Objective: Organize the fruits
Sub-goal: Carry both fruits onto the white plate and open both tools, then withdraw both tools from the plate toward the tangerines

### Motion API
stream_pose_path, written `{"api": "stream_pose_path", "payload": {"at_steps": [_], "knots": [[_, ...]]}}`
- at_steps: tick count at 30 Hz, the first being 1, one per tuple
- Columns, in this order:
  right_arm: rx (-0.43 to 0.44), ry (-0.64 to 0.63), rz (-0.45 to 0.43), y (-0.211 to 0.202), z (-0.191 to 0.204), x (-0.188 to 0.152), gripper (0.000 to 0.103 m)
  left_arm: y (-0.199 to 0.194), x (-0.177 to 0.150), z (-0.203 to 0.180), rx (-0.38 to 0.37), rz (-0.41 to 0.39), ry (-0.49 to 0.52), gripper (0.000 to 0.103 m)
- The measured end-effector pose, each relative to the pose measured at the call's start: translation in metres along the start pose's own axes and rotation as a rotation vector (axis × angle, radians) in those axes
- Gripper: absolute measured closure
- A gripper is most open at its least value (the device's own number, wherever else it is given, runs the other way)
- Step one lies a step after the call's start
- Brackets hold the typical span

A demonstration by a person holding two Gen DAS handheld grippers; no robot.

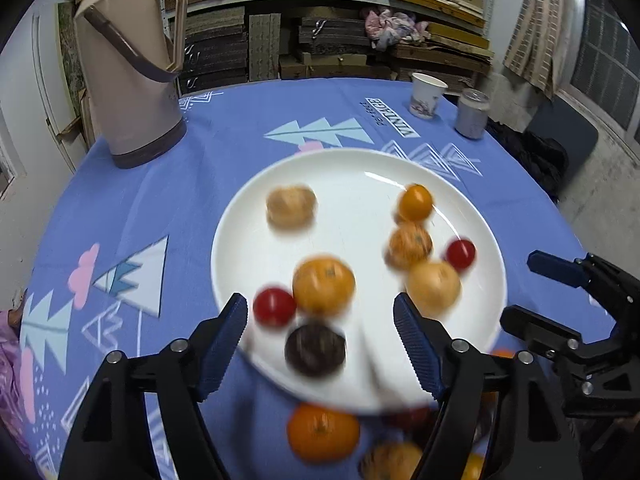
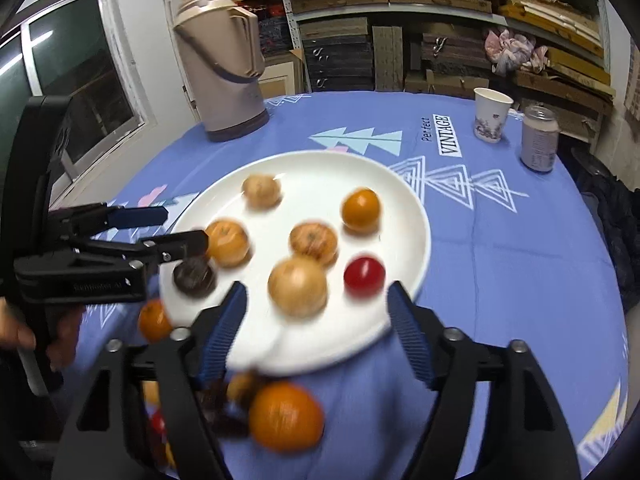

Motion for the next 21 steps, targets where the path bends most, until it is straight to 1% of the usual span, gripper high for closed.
{"api": "stream_pose_path", "payload": {"at_steps": [4,9,14,18,21], "knots": [[0.01,0.012,0.018,-0.016,0.011,-0.026,0.029,-0.015,-0.024,0.003,-0.006,0.013,-0.008,0.025],[0.017,0.018,0.038,-0.024,0.023,-0.048,0.029,-0.021,-0.049,0.012,0.014,0.032,-0.02,0.022],[0.006,0.03,0.058,-0.025,0.027,-0.061,0.029,-0.017,-0.064,0.026,0.036,0.054,-0.048,0.022],[-0.002,0.037,0.071,-0.023,0.027,-0.067,0.029,-0.009,-0.069,0.032,0.035,0.081,-0.061,0.022],[-0.003,0.043,0.07,-0.022,0.027,-0.067,0.026,-0.001,-0.072,0.031,0.025,0.106,-0.057,0.022]]}}
Point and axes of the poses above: each gripper's, at about its wrist camera, not at the fingertips, and y roughly the way its jaws point, z to its left, x to its top, the point moved 5 cm from there along y, roughly the way its jaws point, and after that the axes turned 11 degrees about -y, right-handed, at the moved point
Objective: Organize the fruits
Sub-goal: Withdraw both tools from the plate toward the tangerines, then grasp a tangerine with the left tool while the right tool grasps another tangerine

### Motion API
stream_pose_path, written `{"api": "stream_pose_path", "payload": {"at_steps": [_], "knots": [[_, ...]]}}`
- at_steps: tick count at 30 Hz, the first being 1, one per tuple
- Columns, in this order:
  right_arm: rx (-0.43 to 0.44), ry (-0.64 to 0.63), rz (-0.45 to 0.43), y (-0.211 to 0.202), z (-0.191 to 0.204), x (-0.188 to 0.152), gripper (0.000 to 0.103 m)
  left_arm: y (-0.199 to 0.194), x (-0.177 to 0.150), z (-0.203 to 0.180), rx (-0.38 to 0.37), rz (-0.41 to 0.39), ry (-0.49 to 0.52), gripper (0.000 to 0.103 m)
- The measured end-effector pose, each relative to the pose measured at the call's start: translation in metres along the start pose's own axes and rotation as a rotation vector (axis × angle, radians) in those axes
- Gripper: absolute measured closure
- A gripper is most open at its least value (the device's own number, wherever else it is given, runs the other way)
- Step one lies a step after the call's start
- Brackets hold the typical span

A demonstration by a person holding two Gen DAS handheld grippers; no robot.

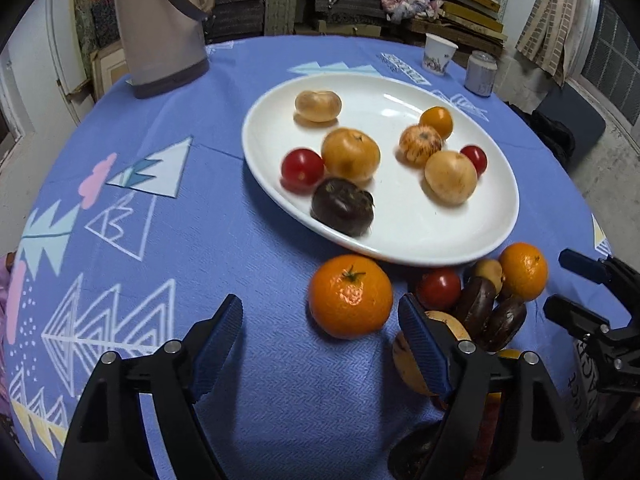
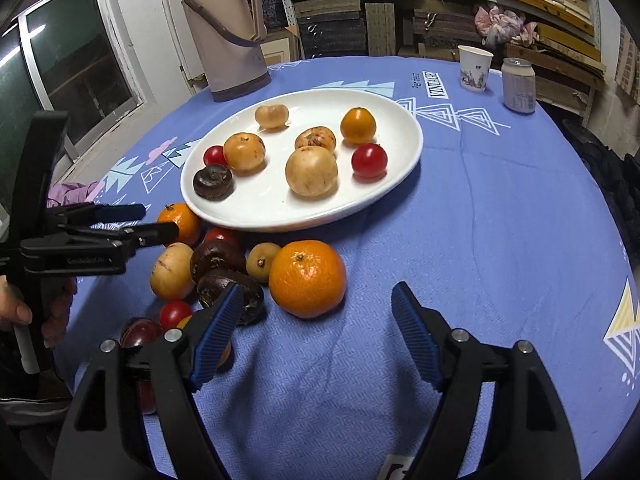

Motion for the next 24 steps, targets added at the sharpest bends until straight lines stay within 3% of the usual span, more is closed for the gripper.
{"api": "stream_pose_path", "payload": {"at_steps": [3,4,5,9,20,24], "knots": [[0.005,-0.005,0.002,0.002,0.0,0.001,0.026,0.007,0.002,0.001,-0.012,0.003,-0.019,0.024],[0.002,-0.009,0.007,0.003,0.0,0.0,0.026,0.01,0.003,0.001,-0.028,0.014,-0.025,0.029],[-0.004,-0.012,0.013,0.005,-0.001,0.001,0.026,0.013,0.003,0.001,-0.044,0.028,-0.024,0.04],[-0.004,0.002,0.02,0.009,-0.004,0.0,0.026,0.018,0.002,-0.004,-0.03,0.012,0.019,0.056],[-0.028,0.001,0.059,0.029,-0.006,0.005,0.027,0.017,0.002,-0.005,-0.045,0.01,0.027,0.056],[-0.011,-0.03,0.097,0.046,0.001,0.009,0.044,0.018,0.002,-0.005,-0.046,0.011,0.029,0.056]]}}
Point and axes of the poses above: each gripper's, at about its wrist camera, not at the fingertips, and y roughly the way its jaws point, z to its left, x to its top, the point moved 5 cm from there along y, roughly the way its jaws point, and after that the axes turned 11 degrees about -y, right-handed, at the moved point
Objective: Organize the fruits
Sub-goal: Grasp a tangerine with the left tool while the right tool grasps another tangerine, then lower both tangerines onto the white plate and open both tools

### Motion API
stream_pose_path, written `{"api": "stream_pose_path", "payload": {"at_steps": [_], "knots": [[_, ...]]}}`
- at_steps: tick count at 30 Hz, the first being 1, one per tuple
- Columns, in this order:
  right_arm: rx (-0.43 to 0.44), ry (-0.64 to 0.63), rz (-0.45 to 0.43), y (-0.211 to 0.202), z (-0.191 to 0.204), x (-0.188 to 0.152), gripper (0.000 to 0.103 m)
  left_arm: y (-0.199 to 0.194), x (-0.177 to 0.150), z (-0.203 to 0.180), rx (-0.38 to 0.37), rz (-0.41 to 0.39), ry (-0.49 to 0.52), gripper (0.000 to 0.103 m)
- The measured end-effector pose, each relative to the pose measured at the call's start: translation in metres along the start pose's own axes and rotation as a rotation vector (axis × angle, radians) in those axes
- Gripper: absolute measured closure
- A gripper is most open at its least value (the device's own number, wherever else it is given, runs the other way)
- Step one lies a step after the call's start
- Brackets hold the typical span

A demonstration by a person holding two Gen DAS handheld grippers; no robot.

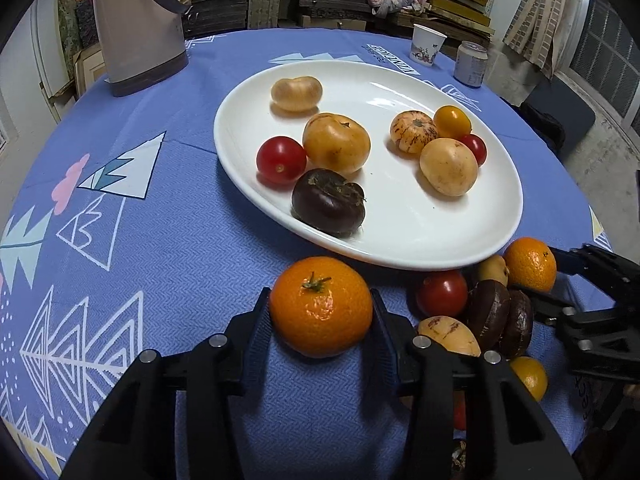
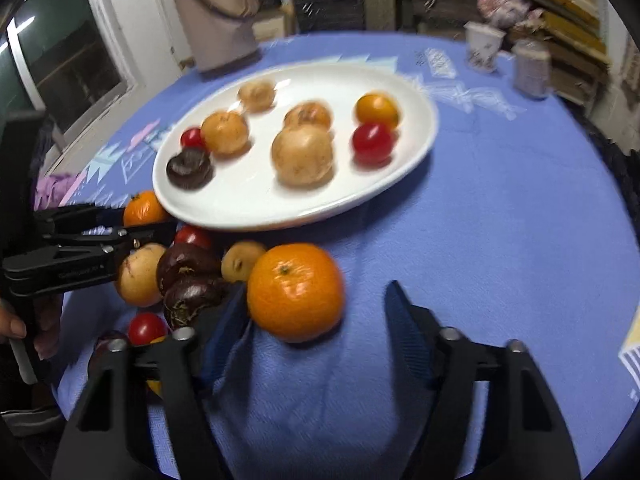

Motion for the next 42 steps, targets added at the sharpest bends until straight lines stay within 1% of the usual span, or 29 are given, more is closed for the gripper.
{"api": "stream_pose_path", "payload": {"at_steps": [1,2,6,13,19,23,28,32,37,40,42], "knots": [[0.012,-0.001,-0.002,0.001,0.002,0.002,0.056,0.0,0.0,0.0,0.0,0.0,0.0,0.056],[0.03,0.015,-0.007,0.002,0.001,0.004,0.056,0.0,0.0,0.0,0.001,0.002,0.001,0.056],[0.043,0.049,-0.024,-0.001,-0.003,0.002,0.057,-0.002,-0.002,0.0,0.002,0.008,0.003,0.056],[0.04,0.064,-0.087,-0.035,-0.014,0.007,0.057,-0.018,-0.002,-0.001,0.0,-0.028,0.007,0.056],[0.043,0.038,-0.138,-0.057,-0.015,0.024,0.057,-0.047,0.016,-0.008,-0.011,-0.077,0.028,0.056],[0.051,0.012,-0.166,-0.061,-0.015,0.047,0.057,-0.052,0.04,-0.019,-0.022,-0.102,0.048,0.056],[0.062,-0.015,-0.169,-0.048,-0.014,0.075,0.056,-0.043,0.065,-0.032,-0.047,-0.102,0.046,0.056],[0.067,-0.02,-0.155,-0.026,-0.018,0.095,0.056,-0.023,0.084,-0.04,-0.054,-0.078,0.038,0.056],[0.077,-0.02,-0.127,0.005,-0.03,0.115,0.056,0.001,0.102,-0.043,-0.012,-0.07,0.029,0.056],[0.06,-0.017,-0.113,0.022,-0.039,0.124,0.056,0.018,0.114,-0.044,-0.022,-0.046,0.018,0.056],[0.045,-0.005,-0.109,0.031,-0.046,0.129,0.056,0.029,0.122,-0.043,-0.003,-0.04,0.009,0.056]]}}
Point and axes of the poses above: each gripper's, at about its wrist camera, not at the fingertips, and y roughly the way its jaws point, z to its left, x to its top, the point moved 5 cm from there along y, roughly the way its jaws point, and after that the axes turned 11 degrees about -y, right-handed, at the moved point
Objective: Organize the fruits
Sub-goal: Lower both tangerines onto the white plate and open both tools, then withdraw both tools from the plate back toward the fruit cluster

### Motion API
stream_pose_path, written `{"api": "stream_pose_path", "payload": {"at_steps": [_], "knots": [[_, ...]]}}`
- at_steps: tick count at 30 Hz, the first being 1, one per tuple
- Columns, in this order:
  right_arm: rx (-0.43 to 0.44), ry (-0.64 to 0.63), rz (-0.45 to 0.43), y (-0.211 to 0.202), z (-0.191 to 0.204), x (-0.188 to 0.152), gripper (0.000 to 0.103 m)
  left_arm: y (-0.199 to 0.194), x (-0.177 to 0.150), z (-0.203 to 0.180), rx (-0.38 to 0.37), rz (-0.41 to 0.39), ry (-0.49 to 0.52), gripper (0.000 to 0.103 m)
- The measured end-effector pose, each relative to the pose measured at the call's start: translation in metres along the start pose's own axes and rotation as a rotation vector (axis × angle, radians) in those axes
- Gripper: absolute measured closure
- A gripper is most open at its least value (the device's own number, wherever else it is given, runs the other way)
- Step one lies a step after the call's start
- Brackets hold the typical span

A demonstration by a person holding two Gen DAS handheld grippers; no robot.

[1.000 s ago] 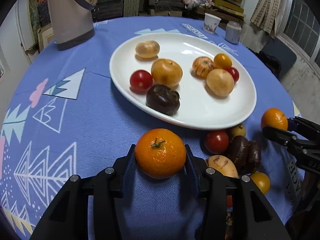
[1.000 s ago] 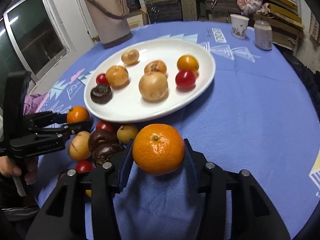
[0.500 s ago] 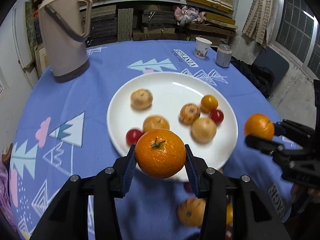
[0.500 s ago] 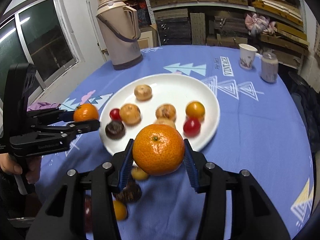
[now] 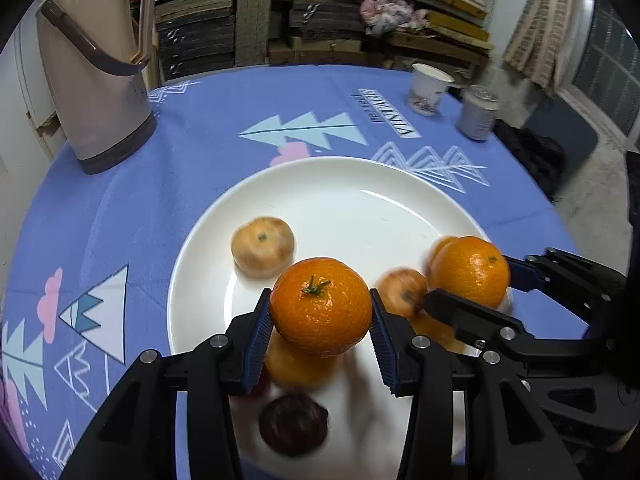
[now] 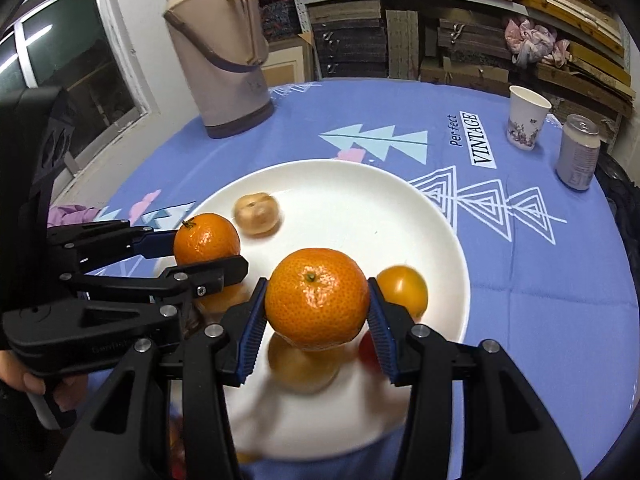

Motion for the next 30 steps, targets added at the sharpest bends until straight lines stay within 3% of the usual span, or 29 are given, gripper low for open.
{"api": "stream_pose_path", "payload": {"at_steps": [7,11,22,30], "knots": [[-0.026,-0.007,-0.02,0.016,-0.007,0.008,0.053,0.026,0.009,0.011,0.006,0.048,-0.054,0.056],[-0.034,0.009,-0.036,0.006,-0.01,0.005,0.047,0.009,0.007,0.011,0.023,0.002,-0.024,0.047],[-0.055,0.054,-0.098,-0.049,-0.01,-0.015,0.04,-0.035,-0.019,0.007,0.003,-0.025,-0.008,0.044],[-0.034,0.035,-0.076,-0.082,0.017,-0.06,0.039,-0.062,-0.058,0.008,-0.004,-0.029,0.015,0.04]]}}
Point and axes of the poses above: each gripper's, at about its wrist camera, not at the fingertips, and y roughly the way its jaws point, z to its left, x to its top, the point moved 5 cm from there along y, roughly the way its jaws point, and after that the axes turned 11 degrees about -y, right-handed, at the moved point
